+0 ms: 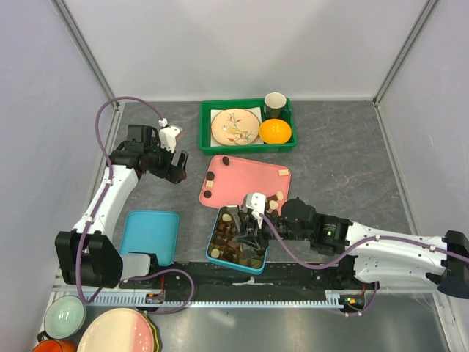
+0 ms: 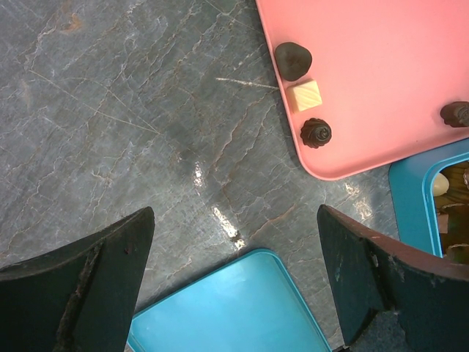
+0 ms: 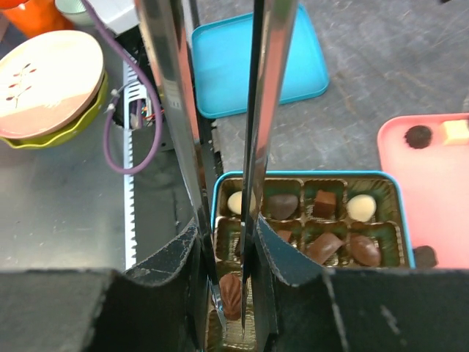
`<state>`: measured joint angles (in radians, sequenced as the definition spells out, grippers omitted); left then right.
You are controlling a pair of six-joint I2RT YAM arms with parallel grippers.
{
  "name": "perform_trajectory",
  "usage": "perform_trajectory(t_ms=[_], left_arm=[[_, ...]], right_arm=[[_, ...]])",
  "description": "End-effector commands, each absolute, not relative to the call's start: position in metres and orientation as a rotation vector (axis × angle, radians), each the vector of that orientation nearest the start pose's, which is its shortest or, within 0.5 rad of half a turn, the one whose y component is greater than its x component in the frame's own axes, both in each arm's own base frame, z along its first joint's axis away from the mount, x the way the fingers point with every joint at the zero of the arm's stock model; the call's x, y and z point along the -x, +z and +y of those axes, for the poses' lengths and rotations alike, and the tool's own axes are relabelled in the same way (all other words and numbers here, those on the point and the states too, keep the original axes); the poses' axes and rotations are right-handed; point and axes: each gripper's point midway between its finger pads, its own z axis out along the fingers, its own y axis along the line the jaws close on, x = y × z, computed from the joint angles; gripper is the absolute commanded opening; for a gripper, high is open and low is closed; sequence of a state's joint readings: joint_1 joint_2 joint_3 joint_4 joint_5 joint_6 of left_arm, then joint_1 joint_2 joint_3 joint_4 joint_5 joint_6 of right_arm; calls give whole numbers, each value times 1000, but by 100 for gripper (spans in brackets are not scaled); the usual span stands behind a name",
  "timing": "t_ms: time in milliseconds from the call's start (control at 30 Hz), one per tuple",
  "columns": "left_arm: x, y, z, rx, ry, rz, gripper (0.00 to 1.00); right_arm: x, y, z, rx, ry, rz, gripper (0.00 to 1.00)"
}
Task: Pack the chocolate
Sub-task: Place the fake chocolate in the packing box.
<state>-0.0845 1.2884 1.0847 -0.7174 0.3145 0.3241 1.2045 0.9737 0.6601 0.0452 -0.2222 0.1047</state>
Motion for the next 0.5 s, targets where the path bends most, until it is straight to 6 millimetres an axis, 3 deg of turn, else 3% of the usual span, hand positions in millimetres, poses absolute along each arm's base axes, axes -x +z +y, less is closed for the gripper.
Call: perform_trajectory(t_ms=[0,200,467], left_arm=[[-309,167,-66,-655,-265,2334,99],[-309,167,-65,-658,-260,2332,99],[-309,167,-64,-662,-254,2331,99]], right_arm=[[-75,219,351,1143,1175,1559,20],[-82,214,354,1106,1137,1581,38],[-101,233,356,1049,1045,1545,42]])
